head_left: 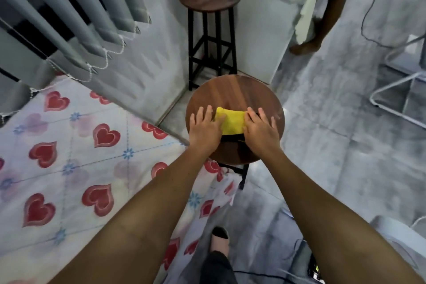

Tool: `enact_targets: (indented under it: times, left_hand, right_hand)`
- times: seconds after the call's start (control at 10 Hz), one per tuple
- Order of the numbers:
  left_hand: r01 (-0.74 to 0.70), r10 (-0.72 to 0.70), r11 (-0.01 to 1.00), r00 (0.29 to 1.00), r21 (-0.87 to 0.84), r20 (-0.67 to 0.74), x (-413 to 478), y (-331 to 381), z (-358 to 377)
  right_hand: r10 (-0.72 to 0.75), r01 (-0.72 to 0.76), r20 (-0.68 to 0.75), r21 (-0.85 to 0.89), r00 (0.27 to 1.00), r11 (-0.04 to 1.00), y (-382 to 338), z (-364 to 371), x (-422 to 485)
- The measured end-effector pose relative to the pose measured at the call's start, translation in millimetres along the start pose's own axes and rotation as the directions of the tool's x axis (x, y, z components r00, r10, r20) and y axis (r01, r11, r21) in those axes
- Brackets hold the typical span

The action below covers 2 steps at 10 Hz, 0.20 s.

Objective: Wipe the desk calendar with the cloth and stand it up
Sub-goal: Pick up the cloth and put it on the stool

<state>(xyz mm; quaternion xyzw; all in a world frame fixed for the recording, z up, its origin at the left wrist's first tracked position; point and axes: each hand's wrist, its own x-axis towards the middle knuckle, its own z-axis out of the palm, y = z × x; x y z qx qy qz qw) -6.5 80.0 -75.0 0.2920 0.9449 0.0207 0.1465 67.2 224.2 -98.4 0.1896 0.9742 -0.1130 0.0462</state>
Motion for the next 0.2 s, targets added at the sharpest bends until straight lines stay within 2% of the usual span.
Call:
enact_targets:
  times: [0.1, 0.2]
  left_hand:
    - [0.001, -0.005, 0.995, 0.999, 0.096, 0.043, -12.6, -14.0, -21.1]
    - [0.130, -0.129, 0.991, 0.991, 0.036, -0.028, -35.9, -50.5, -54.2]
  right_hand:
    - [0.010, 0.003, 0.113, -0.119, 0.993, 0.993, -20.0, -23.2, 8.7]
    - [-0.048, 0.064, 0.135, -0.114, 0.990, 0.991, -73.0, -62.4, 16.8]
